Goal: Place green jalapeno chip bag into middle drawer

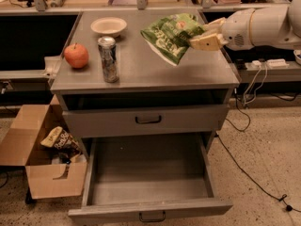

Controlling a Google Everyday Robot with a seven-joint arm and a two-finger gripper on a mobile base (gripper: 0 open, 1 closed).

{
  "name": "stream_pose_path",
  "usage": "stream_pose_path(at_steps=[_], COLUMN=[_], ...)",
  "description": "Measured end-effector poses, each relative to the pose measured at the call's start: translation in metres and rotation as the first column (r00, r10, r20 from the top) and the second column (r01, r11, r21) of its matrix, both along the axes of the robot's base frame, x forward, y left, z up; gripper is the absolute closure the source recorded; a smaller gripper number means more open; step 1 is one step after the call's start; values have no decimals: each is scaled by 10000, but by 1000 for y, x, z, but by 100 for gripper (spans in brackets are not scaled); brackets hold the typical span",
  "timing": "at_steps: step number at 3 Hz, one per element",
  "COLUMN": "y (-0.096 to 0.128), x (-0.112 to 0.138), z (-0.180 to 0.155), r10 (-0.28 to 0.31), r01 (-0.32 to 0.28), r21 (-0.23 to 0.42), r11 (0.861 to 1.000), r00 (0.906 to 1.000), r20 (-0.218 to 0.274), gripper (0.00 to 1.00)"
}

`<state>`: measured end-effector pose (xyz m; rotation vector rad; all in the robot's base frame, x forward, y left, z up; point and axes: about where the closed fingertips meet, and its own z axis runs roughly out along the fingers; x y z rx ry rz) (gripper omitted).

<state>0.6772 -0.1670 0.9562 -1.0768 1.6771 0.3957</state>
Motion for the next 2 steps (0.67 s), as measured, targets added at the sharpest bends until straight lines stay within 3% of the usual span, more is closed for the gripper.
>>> stream_pose_path(at_steps=[1,2], y=[-3,-6], x=[-16,-68], z=[-21,-42], r10=[356,1101], r01=[-365,-1155], r21=[-453,-1295], r11=[9983,9848], r00=[9991,9927], r20=[-217,-487], gripper=[100,100])
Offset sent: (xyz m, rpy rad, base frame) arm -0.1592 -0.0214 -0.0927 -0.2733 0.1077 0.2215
